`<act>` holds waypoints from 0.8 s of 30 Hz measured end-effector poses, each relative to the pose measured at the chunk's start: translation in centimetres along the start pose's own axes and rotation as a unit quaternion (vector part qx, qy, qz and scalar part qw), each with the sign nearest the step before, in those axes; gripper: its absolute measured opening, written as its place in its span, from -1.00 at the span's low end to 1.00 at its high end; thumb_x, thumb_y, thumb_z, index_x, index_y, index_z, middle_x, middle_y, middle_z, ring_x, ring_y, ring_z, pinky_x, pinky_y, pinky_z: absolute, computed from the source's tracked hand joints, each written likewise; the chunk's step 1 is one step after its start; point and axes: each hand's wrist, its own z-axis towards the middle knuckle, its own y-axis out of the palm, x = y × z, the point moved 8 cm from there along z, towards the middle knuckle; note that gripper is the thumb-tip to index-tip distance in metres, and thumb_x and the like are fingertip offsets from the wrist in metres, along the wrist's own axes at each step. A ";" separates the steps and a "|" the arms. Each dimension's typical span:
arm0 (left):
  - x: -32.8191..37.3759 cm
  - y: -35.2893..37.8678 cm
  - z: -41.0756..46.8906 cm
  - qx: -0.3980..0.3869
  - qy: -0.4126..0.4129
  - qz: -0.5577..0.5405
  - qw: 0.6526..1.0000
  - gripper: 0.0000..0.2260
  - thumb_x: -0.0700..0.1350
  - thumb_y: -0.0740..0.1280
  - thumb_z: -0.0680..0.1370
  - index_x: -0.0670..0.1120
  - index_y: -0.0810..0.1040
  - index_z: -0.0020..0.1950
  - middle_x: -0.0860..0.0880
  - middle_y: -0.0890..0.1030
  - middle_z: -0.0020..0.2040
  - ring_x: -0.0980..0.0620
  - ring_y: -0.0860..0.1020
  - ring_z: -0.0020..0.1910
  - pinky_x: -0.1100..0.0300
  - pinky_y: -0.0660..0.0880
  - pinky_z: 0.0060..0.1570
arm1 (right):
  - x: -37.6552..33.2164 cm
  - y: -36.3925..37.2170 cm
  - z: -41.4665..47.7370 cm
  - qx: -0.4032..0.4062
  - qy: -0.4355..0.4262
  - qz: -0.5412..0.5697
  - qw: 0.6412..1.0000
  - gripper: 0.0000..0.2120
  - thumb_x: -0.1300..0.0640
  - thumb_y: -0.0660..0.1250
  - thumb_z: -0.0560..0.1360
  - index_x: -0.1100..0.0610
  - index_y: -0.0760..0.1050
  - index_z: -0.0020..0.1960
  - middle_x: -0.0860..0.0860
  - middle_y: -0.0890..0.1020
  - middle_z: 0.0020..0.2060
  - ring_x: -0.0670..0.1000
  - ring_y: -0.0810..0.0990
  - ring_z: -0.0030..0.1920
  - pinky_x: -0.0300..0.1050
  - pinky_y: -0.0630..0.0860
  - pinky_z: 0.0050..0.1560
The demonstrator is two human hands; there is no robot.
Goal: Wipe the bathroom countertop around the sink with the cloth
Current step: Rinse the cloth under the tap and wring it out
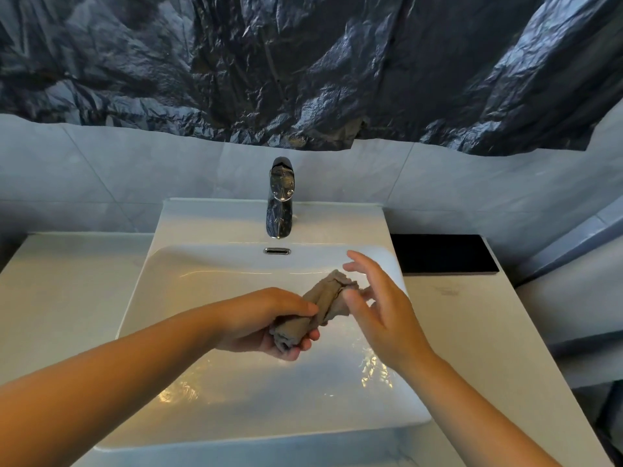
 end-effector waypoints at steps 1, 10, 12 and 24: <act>0.0 0.5 -0.2 -0.034 -0.010 -0.037 0.999 -0.63 -0.03 0.29 0.50 -0.22 0.45 0.21 -0.12 0.53 -0.11 0.02 0.51 -0.19 0.21 0.52 -0.18 | -0.3 0.0 -0.5 0.017 -0.037 -0.013 0.999 -0.52 -0.26 0.08 0.52 -0.19 0.22 0.41 -0.32 0.40 0.26 -0.22 0.51 0.12 -0.38 0.50 -0.05; 1.7 2.1 -1.5 -0.083 -0.060 0.132 0.986 -0.67 -0.06 0.28 0.58 -0.25 0.44 0.24 -0.08 0.51 -0.11 0.06 0.48 -0.24 0.27 0.50 -0.22 | -1.6 1.4 1.3 0.052 -0.080 0.015 0.995 -0.56 -0.09 0.05 0.51 0.13 0.59 -0.24 -0.01 0.61 -0.34 -0.06 0.56 -0.26 -0.35 0.45 -0.31; 1.9 1.7 -1.8 -0.048 -0.069 0.206 0.975 -0.61 -0.05 0.33 0.55 -0.25 0.43 0.27 -0.08 0.56 -0.09 0.05 0.54 -0.21 0.20 0.58 -0.11 | -1.5 1.8 1.5 0.026 -0.087 -0.017 0.996 -0.50 -0.12 0.01 0.52 0.17 0.57 -0.27 0.05 0.58 -0.39 -0.03 0.53 -0.31 -0.24 0.45 -0.37; 4.2 0.3 -1.6 0.139 -0.030 0.542 0.828 -0.74 0.05 0.39 0.45 -0.10 0.53 0.00 -0.04 0.56 -0.22 0.02 0.50 -0.30 0.19 0.48 -0.26 | -2.8 1.6 2.9 -0.050 -0.104 -0.187 0.976 -0.55 -0.12 -0.05 0.55 0.03 0.43 -0.36 -0.12 0.39 -0.50 -0.06 0.43 -0.42 -0.38 0.26 -0.38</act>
